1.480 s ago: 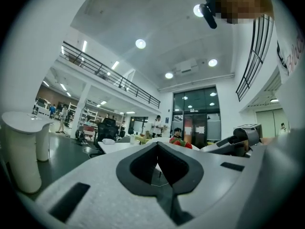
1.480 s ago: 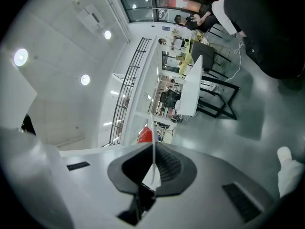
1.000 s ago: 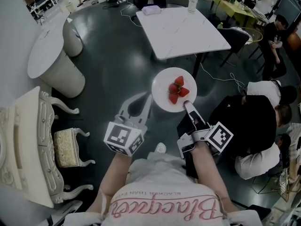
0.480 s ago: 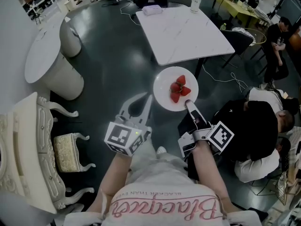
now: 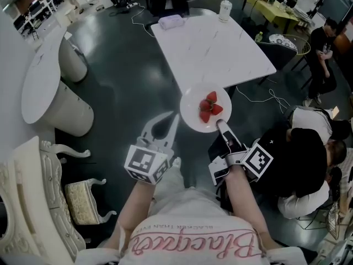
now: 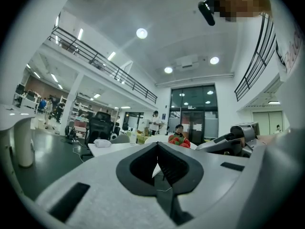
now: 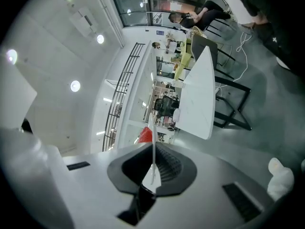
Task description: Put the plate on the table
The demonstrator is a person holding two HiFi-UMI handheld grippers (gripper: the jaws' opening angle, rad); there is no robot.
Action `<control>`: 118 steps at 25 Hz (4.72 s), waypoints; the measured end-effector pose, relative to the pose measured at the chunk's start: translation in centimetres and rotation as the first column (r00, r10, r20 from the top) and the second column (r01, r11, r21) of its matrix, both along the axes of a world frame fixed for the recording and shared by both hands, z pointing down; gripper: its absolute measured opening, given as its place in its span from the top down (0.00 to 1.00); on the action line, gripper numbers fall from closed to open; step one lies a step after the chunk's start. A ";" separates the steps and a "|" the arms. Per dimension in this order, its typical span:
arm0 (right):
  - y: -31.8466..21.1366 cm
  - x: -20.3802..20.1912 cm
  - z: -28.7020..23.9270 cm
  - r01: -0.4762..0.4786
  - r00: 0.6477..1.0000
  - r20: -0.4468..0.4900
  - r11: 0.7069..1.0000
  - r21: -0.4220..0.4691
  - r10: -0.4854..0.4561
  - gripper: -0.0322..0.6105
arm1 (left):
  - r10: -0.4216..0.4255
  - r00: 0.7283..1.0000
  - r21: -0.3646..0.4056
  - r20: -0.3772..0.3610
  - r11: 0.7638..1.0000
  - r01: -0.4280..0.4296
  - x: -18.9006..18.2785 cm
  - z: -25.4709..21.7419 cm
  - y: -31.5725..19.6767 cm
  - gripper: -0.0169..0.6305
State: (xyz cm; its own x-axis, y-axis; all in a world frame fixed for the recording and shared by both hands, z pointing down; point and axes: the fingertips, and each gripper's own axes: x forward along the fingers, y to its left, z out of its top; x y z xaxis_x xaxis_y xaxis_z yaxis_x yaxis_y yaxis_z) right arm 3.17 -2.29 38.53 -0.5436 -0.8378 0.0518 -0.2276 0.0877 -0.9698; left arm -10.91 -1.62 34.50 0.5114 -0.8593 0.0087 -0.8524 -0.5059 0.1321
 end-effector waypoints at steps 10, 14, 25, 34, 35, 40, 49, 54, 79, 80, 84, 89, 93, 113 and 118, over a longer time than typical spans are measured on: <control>-11.2 -2.3 -0.1 -0.080 0.997 -0.007 0.997 0.005 0.080 0.93 | 0.089 0.996 0.007 0.016 0.996 -0.090 -2.0 -0.2 -12.7 0.97; -14.8 -2.2 0.6 -0.118 0.993 -0.018 0.993 -0.009 0.118 0.93 | 0.127 0.992 0.003 0.018 0.992 -0.127 -2.1 0.5 -16.9 0.97; -24.0 -0.2 2.0 -0.139 0.990 -0.044 0.990 -0.039 0.137 0.93 | 0.136 0.991 -0.026 0.001 0.990 -0.136 -1.0 2.1 -26.7 0.97; -33.6 2.8 4.7 -0.088 0.994 -0.075 0.993 -0.074 0.083 0.93 | 0.097 0.995 -0.060 0.031 0.994 -0.095 1.1 4.3 -35.2 0.97; -34.7 3.2 4.8 -0.082 0.994 -0.074 0.994 -0.077 0.077 0.93 | 0.090 0.995 -0.063 0.031 0.994 -0.088 1.4 4.4 -36.2 0.97; -39.1 5.2 5.7 -0.040 0.997 -0.075 0.994 -0.099 0.032 0.93 | 0.068 0.997 -0.085 0.037 0.994 -0.064 3.6 5.4 -40.4 0.97; -45.5 5.9 9.6 0.077 0.994 -0.065 0.983 -0.165 -0.089 0.93 | 0.028 0.998 -0.150 0.059 0.989 -0.019 5.5 7.6 -45.7 0.97; -48.2 5.8 16.0 0.112 0.969 -0.191 0.967 -0.230 -0.157 0.93 | 0.030 0.996 -0.209 0.087 0.978 -0.011 5.3 9.9 -47.2 0.97; -51.7 5.0 23.8 0.101 0.856 -0.445 0.929 -0.355 -0.263 0.93 | 0.115 0.987 -0.345 0.110 0.936 -0.071 5.5 17.9 -53.4 0.97; -51.8 5.1 24.1 0.097 0.838 -0.474 0.928 -0.361 -0.272 0.93 | 0.115 0.987 -0.347 0.109 0.935 -0.070 5.5 18.1 -53.5 0.97; -52.4 5.6 24.9 0.074 0.718 -0.624 0.926 -0.370 -0.307 0.89 | 0.116 0.987 -0.353 0.114 0.933 -0.069 5.5 18.5 -53.6 0.97; -52.7 6.1 26.0 0.053 0.534 -0.770 0.922 -0.382 -0.350 0.85 | 0.109 0.987 -0.367 0.117 0.928 -0.059 4.8 19.0 -53.6 0.97; -52.9 6.5 26.4 0.040 0.396 -0.851 0.932 -0.360 -0.345 0.82 | 0.101 0.988 -0.370 0.120 0.928 -0.050 4.5 19.1 -53.7 0.97; -53.0 6.5 19.8 0.122 0.425 -0.882 0.978 -0.169 -0.205 0.81 | 0.130 0.989 -0.283 0.076 0.954 -0.103 5.5 15.7 -51.9 0.97; -52.0 5.9 13.6 0.181 0.398 -0.916 0.983 0.025 -0.050 0.85 | 0.117 0.986 -0.206 0.116 0.974 -0.092 5.8 13.4 -50.7 0.97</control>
State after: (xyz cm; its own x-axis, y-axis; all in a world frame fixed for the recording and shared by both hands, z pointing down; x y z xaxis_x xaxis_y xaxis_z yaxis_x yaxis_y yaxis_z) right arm 9.11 -54.25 52.12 -0.3211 -0.8054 0.4982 -0.9470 0.2678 -0.1775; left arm -5.09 -52.37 47.94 0.5819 -0.7756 0.2445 -0.8125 -0.5675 0.1335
